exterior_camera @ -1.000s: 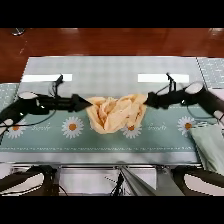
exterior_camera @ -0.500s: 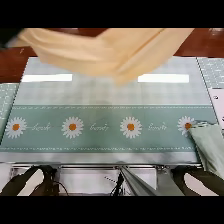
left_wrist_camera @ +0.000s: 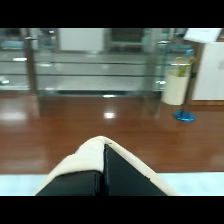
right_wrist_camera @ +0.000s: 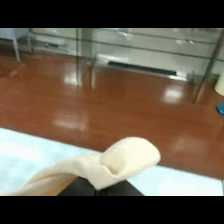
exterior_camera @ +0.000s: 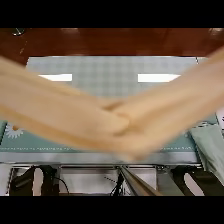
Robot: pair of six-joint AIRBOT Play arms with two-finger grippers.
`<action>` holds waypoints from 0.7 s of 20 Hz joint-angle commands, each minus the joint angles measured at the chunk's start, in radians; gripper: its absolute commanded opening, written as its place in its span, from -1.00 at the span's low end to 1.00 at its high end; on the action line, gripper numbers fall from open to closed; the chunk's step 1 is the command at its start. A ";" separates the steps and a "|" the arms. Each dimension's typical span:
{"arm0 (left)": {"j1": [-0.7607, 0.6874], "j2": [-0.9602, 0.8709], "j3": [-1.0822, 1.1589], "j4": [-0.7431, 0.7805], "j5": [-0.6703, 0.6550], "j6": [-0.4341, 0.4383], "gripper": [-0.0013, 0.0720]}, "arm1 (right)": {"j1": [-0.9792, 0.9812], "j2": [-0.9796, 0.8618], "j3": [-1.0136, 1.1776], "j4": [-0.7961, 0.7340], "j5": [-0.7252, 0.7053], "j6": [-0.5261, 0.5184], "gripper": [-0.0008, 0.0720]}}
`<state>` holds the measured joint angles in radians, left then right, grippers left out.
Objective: Fold the shirts.
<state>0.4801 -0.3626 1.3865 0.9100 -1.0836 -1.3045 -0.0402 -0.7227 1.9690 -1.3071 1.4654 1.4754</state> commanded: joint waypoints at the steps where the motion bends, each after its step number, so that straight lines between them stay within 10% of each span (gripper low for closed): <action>1: -0.027 0.094 -0.111 0.081 -0.033 -0.045 -0.91 | 0.000 0.079 -0.162 -0.072 0.065 0.034 -0.92; 9: -0.118 0.084 -0.695 -0.291 -0.109 -0.012 -0.91 | -0.042 0.003 -0.770 -0.273 -0.132 0.120 -0.93; 14: -0.269 -0.101 -0.980 -0.278 0.101 0.098 -0.92 | -0.164 -0.305 -0.806 0.000 -0.351 0.084 -0.92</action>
<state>0.2890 -0.3672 0.5526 0.6579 -1.0969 -1.2705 -0.1524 -0.8795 1.2083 -1.4357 1.2591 1.5681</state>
